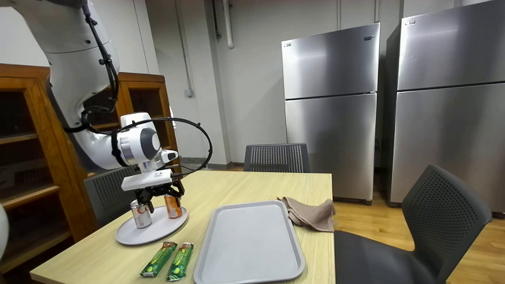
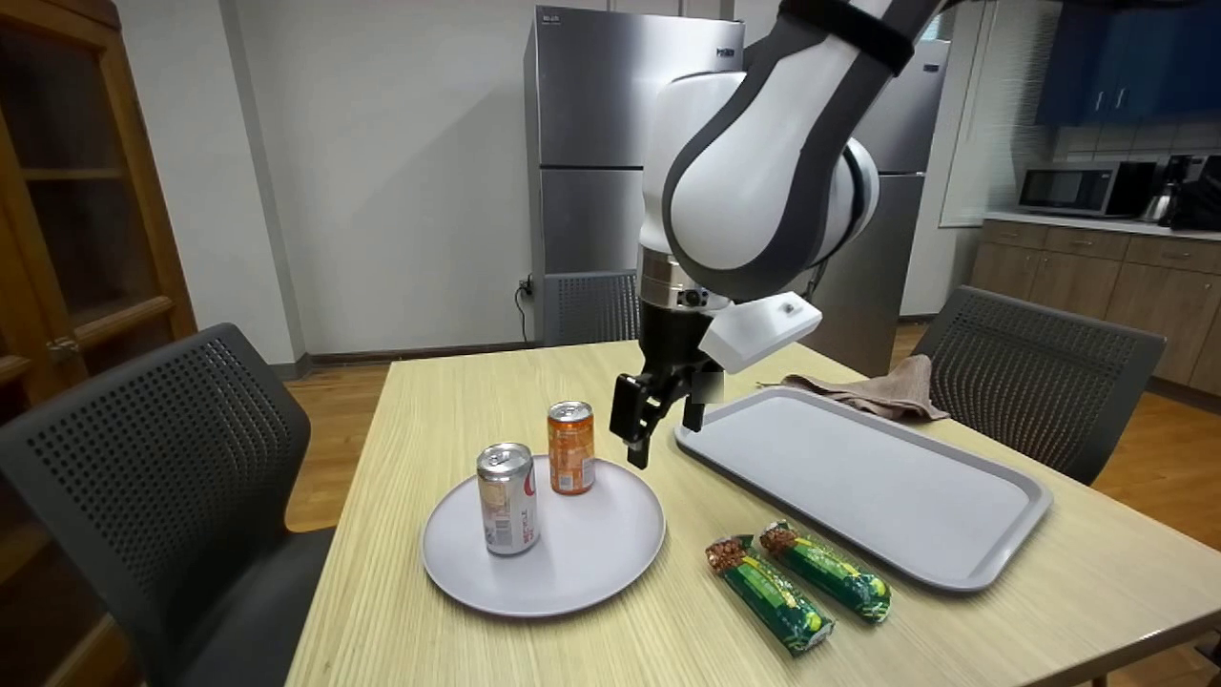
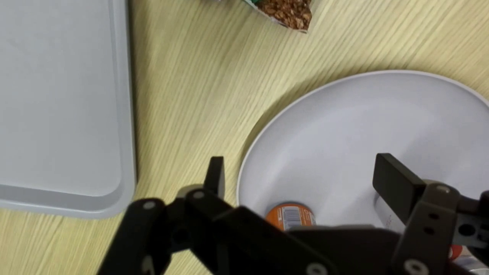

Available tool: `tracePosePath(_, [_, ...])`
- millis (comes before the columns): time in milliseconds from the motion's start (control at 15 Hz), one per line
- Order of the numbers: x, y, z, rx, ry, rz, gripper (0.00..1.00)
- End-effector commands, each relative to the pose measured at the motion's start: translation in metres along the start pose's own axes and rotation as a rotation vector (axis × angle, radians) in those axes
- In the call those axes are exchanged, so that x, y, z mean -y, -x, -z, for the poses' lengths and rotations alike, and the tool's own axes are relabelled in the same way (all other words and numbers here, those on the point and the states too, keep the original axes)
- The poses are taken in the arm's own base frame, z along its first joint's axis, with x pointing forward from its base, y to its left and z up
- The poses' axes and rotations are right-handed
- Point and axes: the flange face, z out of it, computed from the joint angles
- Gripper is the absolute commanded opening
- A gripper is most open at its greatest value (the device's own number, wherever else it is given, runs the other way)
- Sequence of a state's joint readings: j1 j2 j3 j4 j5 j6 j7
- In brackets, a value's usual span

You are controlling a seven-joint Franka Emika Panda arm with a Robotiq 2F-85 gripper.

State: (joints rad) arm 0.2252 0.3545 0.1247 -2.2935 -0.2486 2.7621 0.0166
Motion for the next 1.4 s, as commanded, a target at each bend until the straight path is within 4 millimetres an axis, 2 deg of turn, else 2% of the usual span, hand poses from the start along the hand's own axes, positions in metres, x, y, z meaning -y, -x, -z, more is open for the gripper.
tracePosePath(0, [0.007,-0.028,-0.006,0.006,-0.013,0.04,1.0])
tracePosePath(667, [0.018,-0.083,-0.028,-0.005,-0.02,0.098,1.0])
tracePosePath(1333, [0.01,-0.125,-0.049,-0.003,-0.006,0.097,1.0])
